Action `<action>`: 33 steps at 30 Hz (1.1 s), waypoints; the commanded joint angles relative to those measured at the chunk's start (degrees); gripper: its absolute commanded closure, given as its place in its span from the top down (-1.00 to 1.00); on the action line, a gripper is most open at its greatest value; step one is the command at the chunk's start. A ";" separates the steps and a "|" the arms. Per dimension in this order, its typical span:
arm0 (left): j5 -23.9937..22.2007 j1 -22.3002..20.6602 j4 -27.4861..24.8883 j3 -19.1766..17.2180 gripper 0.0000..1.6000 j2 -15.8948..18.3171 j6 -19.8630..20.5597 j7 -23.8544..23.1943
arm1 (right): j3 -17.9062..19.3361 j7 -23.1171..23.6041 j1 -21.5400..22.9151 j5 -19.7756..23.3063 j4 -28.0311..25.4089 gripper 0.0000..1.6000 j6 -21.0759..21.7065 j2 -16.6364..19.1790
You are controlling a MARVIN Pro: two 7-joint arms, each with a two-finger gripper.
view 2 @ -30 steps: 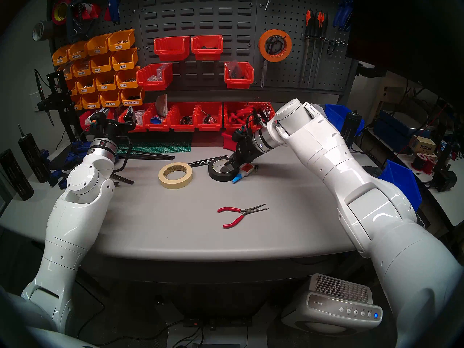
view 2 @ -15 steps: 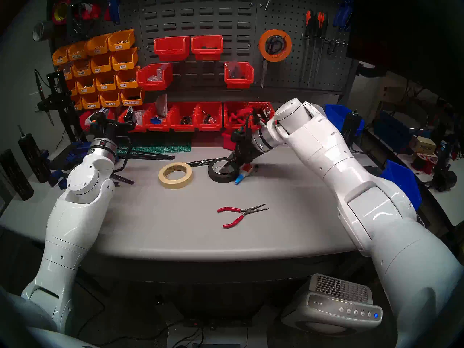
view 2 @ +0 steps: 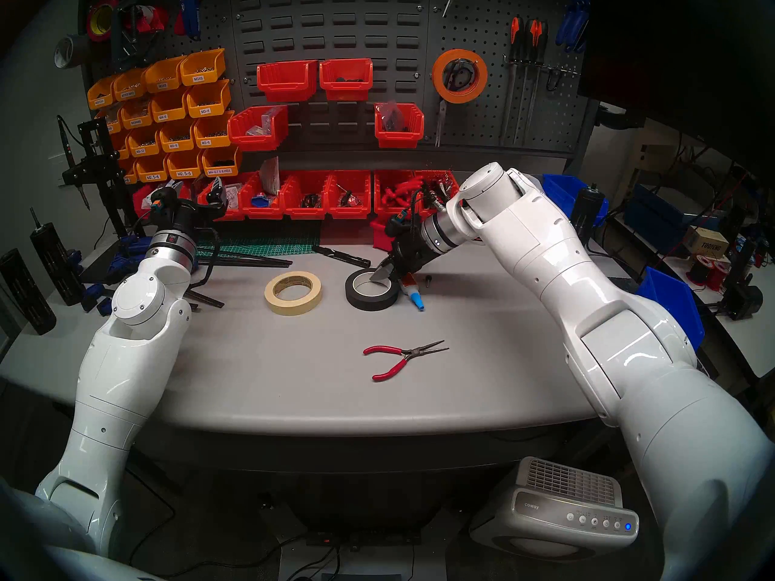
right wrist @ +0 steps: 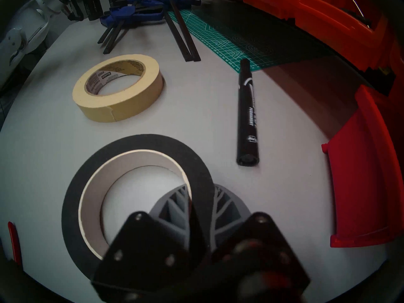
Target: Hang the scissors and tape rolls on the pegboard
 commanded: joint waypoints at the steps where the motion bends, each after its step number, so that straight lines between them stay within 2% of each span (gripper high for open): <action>1: 0.03 -2.04 -1.72 -0.51 1.00 0.07 -0.99 -0.11 | 1.35 0.26 1.83 0.80 -1.05 -1.00 0.03 -0.23; 16: 0.03 -2.05 -1.72 -0.51 1.00 0.06 -1.01 -0.11 | 5.22 -0.68 -2.31 4.11 -3.83 -1.00 -1.87 0.64; 25: 0.03 -2.04 -1.72 -0.51 1.00 0.07 -0.98 -0.11 | 10.14 -4.06 -6.65 7.64 -6.96 -1.00 -4.90 1.06; 33: 0.03 -2.04 -1.72 -0.51 1.00 0.07 -0.97 -0.10 | 12.58 -4.52 -9.99 9.52 -10.04 -1.00 -8.00 2.03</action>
